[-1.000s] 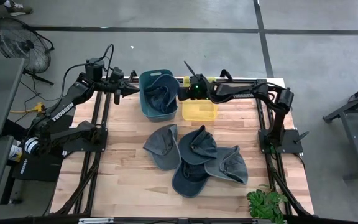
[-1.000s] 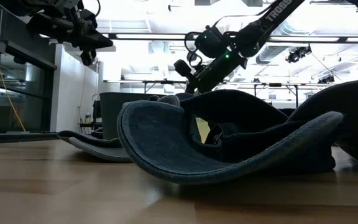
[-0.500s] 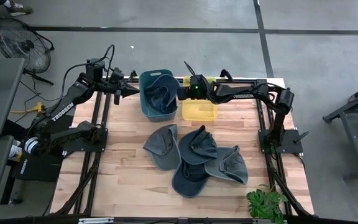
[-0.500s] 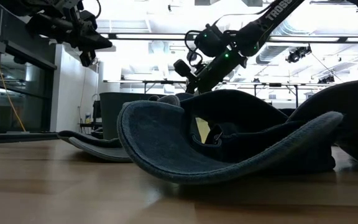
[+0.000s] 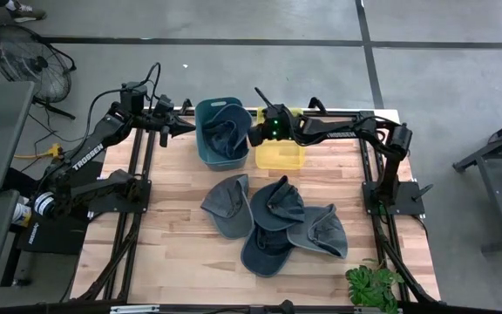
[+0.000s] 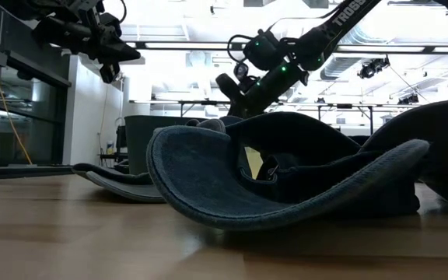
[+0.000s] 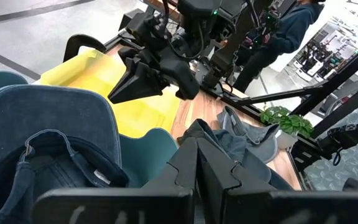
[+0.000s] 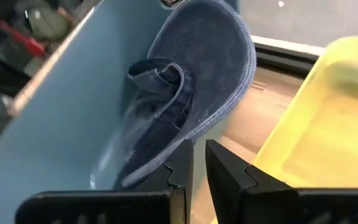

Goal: Pick & Place hat
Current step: Put the top left blue cap into the blue bin

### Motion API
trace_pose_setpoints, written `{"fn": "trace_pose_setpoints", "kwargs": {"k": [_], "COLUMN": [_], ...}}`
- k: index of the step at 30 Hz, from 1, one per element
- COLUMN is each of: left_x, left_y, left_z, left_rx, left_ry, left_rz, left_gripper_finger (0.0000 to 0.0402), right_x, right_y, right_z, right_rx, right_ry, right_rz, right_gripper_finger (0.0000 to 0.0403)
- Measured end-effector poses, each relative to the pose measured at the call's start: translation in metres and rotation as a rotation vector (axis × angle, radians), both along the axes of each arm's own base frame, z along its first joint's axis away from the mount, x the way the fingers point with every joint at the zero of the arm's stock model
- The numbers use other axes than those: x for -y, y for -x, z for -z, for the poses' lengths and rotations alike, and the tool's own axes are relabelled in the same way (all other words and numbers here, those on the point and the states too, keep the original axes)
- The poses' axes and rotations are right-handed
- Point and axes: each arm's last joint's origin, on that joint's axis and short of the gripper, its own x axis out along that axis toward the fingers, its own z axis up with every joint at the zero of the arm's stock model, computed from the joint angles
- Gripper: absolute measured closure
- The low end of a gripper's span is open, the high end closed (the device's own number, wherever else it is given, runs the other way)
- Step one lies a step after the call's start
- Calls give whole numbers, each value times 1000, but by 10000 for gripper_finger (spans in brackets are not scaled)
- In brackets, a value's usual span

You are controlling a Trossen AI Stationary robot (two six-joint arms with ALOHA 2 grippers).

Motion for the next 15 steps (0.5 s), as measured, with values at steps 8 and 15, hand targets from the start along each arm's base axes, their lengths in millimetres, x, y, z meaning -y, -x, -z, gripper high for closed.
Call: {"fn": "trace_pose_setpoints", "kwargs": {"k": [8,15], "left_x": [0,0], "left_y": [0,0], "left_z": [0,0], "left_rx": [-1,-1], "left_ry": [4,5], "left_rz": [0,0], "left_gripper_finger": [401,401], "right_x": [1,4], "right_y": [1,-2], "right_z": [0,5], "right_rx": [-38,-30], "right_ry": [75,92], "right_rz": [1,24], "right_gripper_finger": [363,363]}}
